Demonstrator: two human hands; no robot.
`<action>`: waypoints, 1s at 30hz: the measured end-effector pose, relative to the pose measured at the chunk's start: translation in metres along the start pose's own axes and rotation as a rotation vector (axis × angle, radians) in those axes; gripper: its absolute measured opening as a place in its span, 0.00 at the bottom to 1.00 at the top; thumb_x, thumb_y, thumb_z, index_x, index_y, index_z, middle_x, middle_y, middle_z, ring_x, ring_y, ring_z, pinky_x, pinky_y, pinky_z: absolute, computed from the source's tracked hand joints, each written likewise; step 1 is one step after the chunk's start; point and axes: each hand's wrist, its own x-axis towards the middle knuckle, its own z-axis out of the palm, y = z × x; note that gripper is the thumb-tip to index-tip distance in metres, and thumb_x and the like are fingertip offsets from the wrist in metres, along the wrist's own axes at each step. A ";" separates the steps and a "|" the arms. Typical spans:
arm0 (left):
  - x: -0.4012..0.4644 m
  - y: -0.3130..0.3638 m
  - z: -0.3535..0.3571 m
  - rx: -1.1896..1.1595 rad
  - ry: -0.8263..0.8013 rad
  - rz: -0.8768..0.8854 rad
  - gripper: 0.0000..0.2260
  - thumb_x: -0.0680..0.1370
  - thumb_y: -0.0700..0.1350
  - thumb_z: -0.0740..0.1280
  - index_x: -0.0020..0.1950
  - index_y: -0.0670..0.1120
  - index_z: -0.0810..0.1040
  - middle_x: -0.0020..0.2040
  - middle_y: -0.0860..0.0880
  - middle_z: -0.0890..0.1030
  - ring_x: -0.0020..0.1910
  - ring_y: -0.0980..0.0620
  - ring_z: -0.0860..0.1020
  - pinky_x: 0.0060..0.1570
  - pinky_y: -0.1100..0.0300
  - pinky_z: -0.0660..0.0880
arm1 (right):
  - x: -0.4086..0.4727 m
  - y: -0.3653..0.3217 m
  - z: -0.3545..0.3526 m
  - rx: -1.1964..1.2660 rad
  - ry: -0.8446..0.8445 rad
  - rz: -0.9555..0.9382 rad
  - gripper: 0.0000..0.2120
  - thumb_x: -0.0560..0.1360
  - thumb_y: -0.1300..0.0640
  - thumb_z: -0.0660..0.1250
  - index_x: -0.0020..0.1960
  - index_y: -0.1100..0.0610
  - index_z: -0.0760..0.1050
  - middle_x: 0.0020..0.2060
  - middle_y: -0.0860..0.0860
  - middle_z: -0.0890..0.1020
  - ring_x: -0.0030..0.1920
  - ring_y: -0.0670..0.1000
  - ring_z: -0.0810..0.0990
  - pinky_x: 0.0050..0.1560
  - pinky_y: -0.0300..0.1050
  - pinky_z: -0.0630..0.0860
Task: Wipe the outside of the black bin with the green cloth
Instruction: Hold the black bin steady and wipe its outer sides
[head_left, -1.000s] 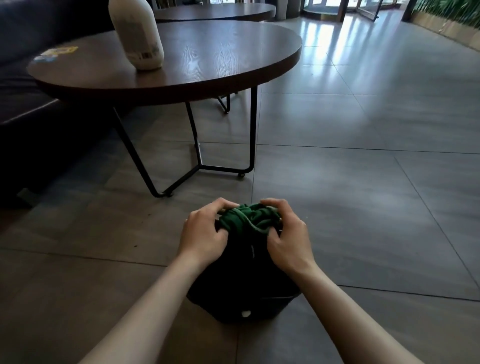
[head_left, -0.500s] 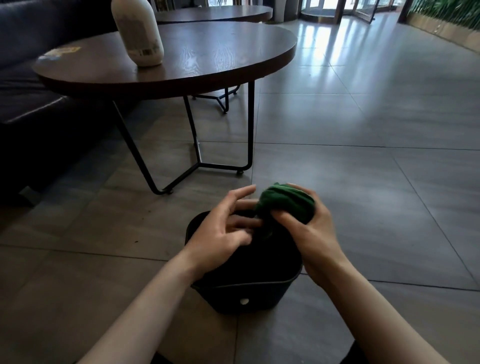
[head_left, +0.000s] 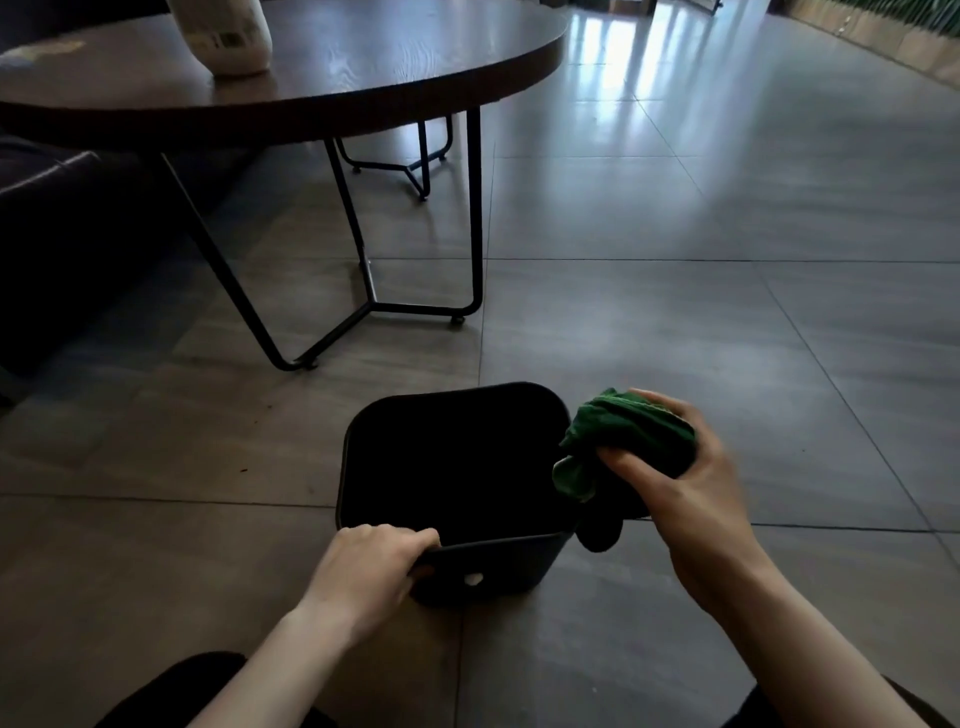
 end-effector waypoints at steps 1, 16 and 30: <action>-0.001 0.001 -0.001 0.030 -0.007 -0.007 0.11 0.79 0.52 0.62 0.61 0.59 0.72 0.55 0.55 0.84 0.56 0.48 0.81 0.50 0.52 0.74 | -0.001 -0.002 0.000 0.000 0.008 0.003 0.24 0.68 0.57 0.81 0.61 0.43 0.80 0.53 0.47 0.87 0.54 0.48 0.87 0.47 0.47 0.86; 0.038 -0.029 -0.033 -0.333 0.179 0.015 0.15 0.77 0.54 0.68 0.64 0.59 0.73 0.53 0.56 0.81 0.57 0.51 0.78 0.57 0.55 0.71 | -0.019 -0.048 0.010 -0.116 0.006 -0.110 0.27 0.61 0.46 0.79 0.60 0.42 0.81 0.52 0.46 0.88 0.51 0.45 0.88 0.41 0.34 0.82; 0.054 -0.038 -0.004 0.165 0.139 0.163 0.73 0.56 0.64 0.81 0.78 0.49 0.28 0.83 0.49 0.39 0.81 0.45 0.35 0.78 0.42 0.42 | -0.041 0.047 0.071 -0.479 0.089 -0.461 0.30 0.70 0.67 0.77 0.67 0.49 0.74 0.61 0.48 0.80 0.64 0.49 0.80 0.63 0.45 0.78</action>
